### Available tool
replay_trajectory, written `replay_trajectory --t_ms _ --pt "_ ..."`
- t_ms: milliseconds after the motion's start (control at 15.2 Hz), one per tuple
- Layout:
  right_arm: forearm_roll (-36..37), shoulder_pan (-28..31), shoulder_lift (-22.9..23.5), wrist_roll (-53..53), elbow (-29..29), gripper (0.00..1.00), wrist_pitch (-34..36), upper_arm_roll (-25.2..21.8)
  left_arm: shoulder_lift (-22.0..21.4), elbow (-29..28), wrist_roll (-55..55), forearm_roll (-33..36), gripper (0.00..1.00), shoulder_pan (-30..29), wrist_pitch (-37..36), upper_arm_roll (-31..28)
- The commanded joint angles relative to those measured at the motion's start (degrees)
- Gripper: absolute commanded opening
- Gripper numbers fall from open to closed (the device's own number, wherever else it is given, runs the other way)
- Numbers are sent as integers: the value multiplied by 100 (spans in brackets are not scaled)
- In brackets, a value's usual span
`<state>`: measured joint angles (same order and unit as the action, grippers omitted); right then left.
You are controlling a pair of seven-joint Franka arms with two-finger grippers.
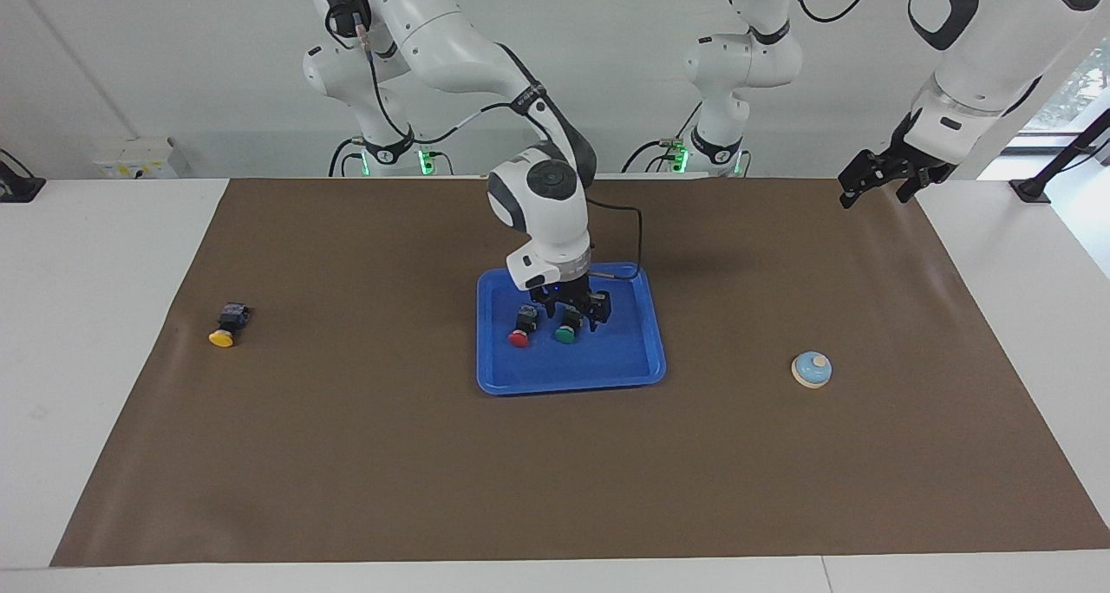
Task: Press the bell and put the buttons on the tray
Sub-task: 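Carry the green button into the tray beside the red one, then move the right gripper to the yellow-capped button and grasp it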
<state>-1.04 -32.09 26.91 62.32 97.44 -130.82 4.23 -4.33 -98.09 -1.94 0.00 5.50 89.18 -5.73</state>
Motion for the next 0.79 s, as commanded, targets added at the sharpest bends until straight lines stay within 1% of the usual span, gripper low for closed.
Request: replay_trajectory --t_ms 0,131,262,394,525,656,722 --pt "33 124 -158 78 -532 100 871 -53 -138 -122 -35 18 100 -6 -50 2" --pt "51 369 -448 52 -551 100 1232 -54 -138 -122 -35 18 100 -6 -50 2" --pt "51 702 -756 -323 -542 100 1715 -54 -138 -122 -35 18 100 -6 -50 2" --pt "60 1089 -1054 -1051 -472 100 2198 -62 -138 -122 -35 18 100 -6 -50 2" --pt "68 1563 -1257 -1834 -446 100 2716 -71 -138 -122 -35 18 100 -6 -50 2" --pt "199 2029 -1407 -2607 -411 100 3034 -71 -138 -122 -35 18 100 -6 -50 2" --pt "279 2223 -1460 -3003 -332 100 3079 -71 -138 -122 -35 18 100 -6 -50 2"
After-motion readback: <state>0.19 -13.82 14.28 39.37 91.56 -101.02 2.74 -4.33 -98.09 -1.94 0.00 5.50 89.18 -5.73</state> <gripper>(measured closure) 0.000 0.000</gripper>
